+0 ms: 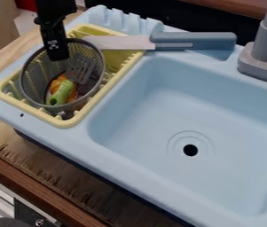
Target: Move the objet in the basket
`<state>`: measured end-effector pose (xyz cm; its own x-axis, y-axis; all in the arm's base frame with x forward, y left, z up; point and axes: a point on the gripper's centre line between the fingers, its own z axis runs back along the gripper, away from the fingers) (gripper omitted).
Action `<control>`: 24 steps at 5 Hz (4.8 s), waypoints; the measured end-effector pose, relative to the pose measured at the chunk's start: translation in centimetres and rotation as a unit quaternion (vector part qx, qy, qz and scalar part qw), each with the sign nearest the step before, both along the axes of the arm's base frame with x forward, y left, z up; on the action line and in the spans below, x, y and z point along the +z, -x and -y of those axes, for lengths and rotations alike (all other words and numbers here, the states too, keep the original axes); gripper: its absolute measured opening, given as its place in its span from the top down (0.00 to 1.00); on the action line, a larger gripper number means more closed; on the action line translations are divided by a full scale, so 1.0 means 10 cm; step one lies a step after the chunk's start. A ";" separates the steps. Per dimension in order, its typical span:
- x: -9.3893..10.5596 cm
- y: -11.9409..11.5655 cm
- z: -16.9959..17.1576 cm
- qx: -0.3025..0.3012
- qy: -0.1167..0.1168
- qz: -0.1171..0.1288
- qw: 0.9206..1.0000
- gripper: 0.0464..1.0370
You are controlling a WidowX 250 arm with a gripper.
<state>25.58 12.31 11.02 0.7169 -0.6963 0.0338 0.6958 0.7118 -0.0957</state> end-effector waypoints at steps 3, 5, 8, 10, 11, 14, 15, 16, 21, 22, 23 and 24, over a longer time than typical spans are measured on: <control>0.15 0.06 0.03 0.049 0.009 -0.052 0.997 0.99; 0.50 0.23 0.36 0.130 0.042 -0.013 0.991 0.99; 0.57 0.25 1.20 0.235 0.073 -0.022 0.969 0.99; 0.31 0.14 1.53 0.313 0.066 -0.080 0.944 0.99; 0.09 0.12 1.66 0.340 0.062 -0.093 0.934 0.99; -0.25 0.32 1.94 0.389 0.064 -0.116 0.912 0.99; -0.25 0.42 1.96 0.394 0.066 -0.121 0.909 0.99; -0.26 0.41 1.99 0.392 0.058 -0.109 0.912 0.98; 0.02 0.43 1.81 0.317 0.004 0.000 0.948 0.04; 0.04 0.34 1.70 0.328 -0.011 0.033 0.944 0.04; 0.02 0.18 1.62 0.322 -0.015 0.028 0.946 0.04; 0.10 0.12 1.48 0.331 -0.021 0.030 0.943 0.04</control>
<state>24.35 -2.46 12.07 0.9926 -0.0989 0.0700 0.1014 0.9943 -0.0334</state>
